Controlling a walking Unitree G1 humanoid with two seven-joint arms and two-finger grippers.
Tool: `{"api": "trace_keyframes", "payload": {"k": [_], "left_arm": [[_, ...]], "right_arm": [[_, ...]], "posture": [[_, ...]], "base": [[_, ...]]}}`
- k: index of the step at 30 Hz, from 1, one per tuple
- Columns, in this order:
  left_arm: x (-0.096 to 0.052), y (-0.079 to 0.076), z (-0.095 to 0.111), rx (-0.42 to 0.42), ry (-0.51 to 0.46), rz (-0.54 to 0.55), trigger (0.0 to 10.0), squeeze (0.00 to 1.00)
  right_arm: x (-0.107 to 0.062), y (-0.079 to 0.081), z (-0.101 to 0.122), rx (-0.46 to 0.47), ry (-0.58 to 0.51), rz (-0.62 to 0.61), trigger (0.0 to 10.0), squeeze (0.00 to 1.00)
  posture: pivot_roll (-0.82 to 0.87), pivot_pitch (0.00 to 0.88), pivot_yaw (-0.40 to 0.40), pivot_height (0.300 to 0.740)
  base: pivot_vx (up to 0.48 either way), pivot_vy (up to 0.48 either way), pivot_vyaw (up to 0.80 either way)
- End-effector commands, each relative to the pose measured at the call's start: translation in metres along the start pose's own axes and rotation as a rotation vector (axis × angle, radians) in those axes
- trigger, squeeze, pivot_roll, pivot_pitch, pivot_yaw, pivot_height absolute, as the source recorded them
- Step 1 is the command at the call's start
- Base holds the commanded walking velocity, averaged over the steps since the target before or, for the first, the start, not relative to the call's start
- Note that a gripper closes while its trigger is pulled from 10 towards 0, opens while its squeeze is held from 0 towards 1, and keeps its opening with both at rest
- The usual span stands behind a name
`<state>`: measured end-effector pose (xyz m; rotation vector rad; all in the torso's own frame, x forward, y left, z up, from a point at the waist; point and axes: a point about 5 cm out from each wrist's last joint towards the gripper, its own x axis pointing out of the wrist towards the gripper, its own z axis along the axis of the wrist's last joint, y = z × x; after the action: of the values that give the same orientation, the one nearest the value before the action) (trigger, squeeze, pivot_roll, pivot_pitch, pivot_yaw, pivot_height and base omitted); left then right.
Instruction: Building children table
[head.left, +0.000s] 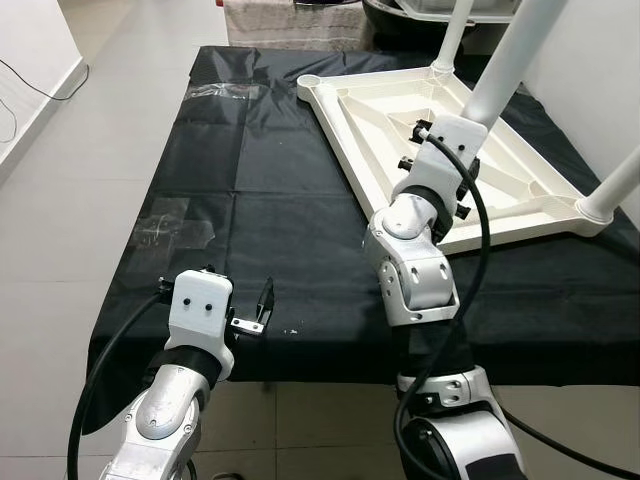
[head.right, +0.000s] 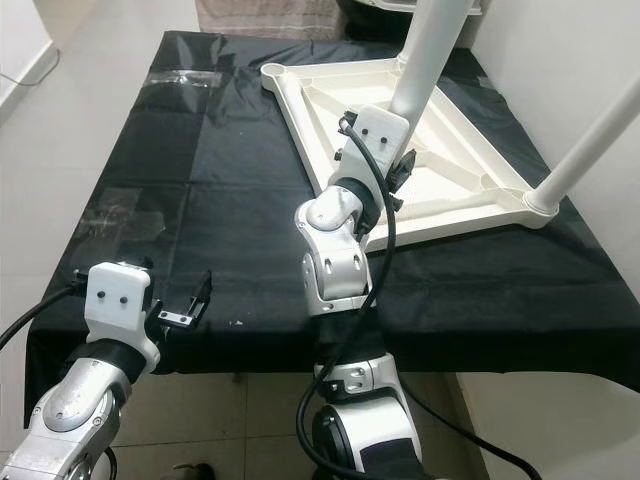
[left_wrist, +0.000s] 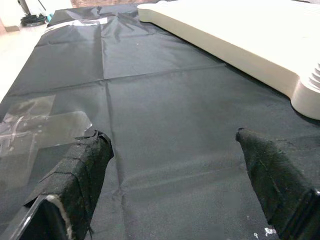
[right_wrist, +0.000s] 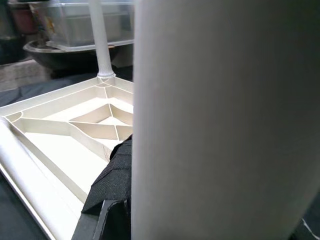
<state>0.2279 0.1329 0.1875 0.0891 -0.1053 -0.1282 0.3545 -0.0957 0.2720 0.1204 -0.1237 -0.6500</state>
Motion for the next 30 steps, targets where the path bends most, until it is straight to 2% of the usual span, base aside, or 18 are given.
{"api": "trace_keyframes", "payload": {"k": [1,3,5,7,8,9,11,12,13,14,16,17,20,21,22,24,28,30], "left_arm": [[0.0,-0.001,-0.003,0.003,0.008,-0.009,10.0,0.0],[0.0,-0.001,-0.003,0.003,0.008,-0.009,10.0,0.0],[0.001,-0.001,-0.004,0.002,0.008,-0.012,10.0,0.0],[0.0,-0.001,-0.004,0.002,0.01,-0.011,10.0,0.0],[0.0,-0.001,-0.004,0.002,0.01,-0.011,10.0,0.0],[0.0,-0.001,-0.004,0.002,0.01,-0.01,10.0,0.0],[0.0,-0.001,-0.004,0.002,0.01,-0.009,10.0,0.0],[0.0,-0.001,-0.004,0.002,0.01,-0.009,10.0,0.0],[0.0,-0.001,-0.004,0.002,0.01,-0.008,10.0,0.0],[0.0,-0.001,-0.004,0.002,0.01,-0.008,10.0,0.0],[0.0,-0.001,-0.004,0.002,0.009,-0.008,10.0,0.0],[0.0,-0.001,-0.004,0.002,0.009,-0.008,10.0,0.0],[0.0,0.0,-0.004,0.003,0.006,-0.009,10.0,0.0],[0.0,0.0,-0.004,0.003,0.006,-0.009,10.0,0.0],[0.0,0.0,-0.004,0.003,0.006,-0.009,10.0,0.0],[0.0,0.0,-0.004,0.003,0.006,-0.009,10.0,0.0],[0.0,0.0,-0.004,0.004,0.006,-0.01,10.0,0.0],[-0.001,0.0,-0.004,0.004,0.006,-0.01,10.0,0.0]], "right_arm": [[-0.042,0.031,-0.044,-0.114,0.259,0.091,10.0,0.0],[-0.042,0.031,-0.044,-0.114,0.259,0.091,10.0,0.0],[-0.042,0.041,-0.041,-0.023,0.252,0.261,10.0,0.0],[-0.041,0.047,-0.036,0.064,0.199,0.483,10.0,0.0],[-0.041,0.047,-0.036,0.064,0.199,0.483,10.0,0.0],[-0.043,0.05,-0.036,0.113,0.208,0.586,10.0,0.0],[-0.046,0.053,-0.038,0.139,0.237,0.696,10.0,0.0],[-0.046,0.053,-0.038,0.139,0.237,0.696,10.0,0.0],[-0.049,0.055,-0.042,0.138,0.268,0.773,10.0,0.0],[-0.049,0.055,-0.042,0.138,0.268,0.773,10.0,0.0],[-0.055,0.058,-0.05,0.117,0.308,0.912,10.0,0.0],[-0.055,0.058,-0.05,0.117,0.308,0.912,10.0,0.0],[-0.067,0.059,-0.06,0.083,0.371,1.165,10.0,0.0],[-0.07,0.059,-0.061,0.073,0.374,1.22,10.0,0.0],[-0.07,0.059,-0.061,0.073,0.374,1.22,10.0,0.0],[-0.074,0.059,-0.06,0.068,0.355,1.365,10.0,0.0],[-0.077,0.059,-0.053,0.121,0.343,1.469,10.0,0.0],[-0.079,0.059,-0.045,0.135,0.303,1.565,10.0,0.0]], "posture": [[0.1,0.185,-0.106,0.74],[0.1,0.185,-0.106,0.74],[0.1,0.185,-0.105,0.74],[0.1,0.185,-0.107,0.74],[0.1,0.185,-0.107,0.74],[0.1,0.187,-0.109,0.74],[0.1,0.187,-0.108,0.74],[0.1,0.187,-0.108,0.74],[0.1,0.187,-0.108,0.74],[0.1,0.187,-0.108,0.74],[0.09,0.186,-0.108,0.74],[0.09,0.186,-0.108,0.74],[0.1,0.184,-0.107,0.74],[0.1,0.184,-0.107,0.74],[0.1,0.184,-0.107,0.74],[0.1,0.185,-0.107,0.74],[0.1,0.183,-0.107,0.74],[0.1,0.181,-0.105,0.74]], "base": [[0.0,0.0,0.0],[0.0,0.0,0.0],[0.0,0.0,0.0],[0.0,0.0,0.0],[0.0,0.0,0.0],[0.0,0.0,0.0],[0.0,0.0,0.0],[0.0,0.0,0.0],[0.0,0.0,0.0],[0.0,0.0,0.0],[0.0,0.0,0.0],[0.0,0.0,0.0],[0.0,0.0,0.0],[0.0,0.0,0.0],[0.0,0.0,0.0],[0.0,0.0,0.0],[0.0,0.0,0.0],[0.0,0.0,0.0]]}}
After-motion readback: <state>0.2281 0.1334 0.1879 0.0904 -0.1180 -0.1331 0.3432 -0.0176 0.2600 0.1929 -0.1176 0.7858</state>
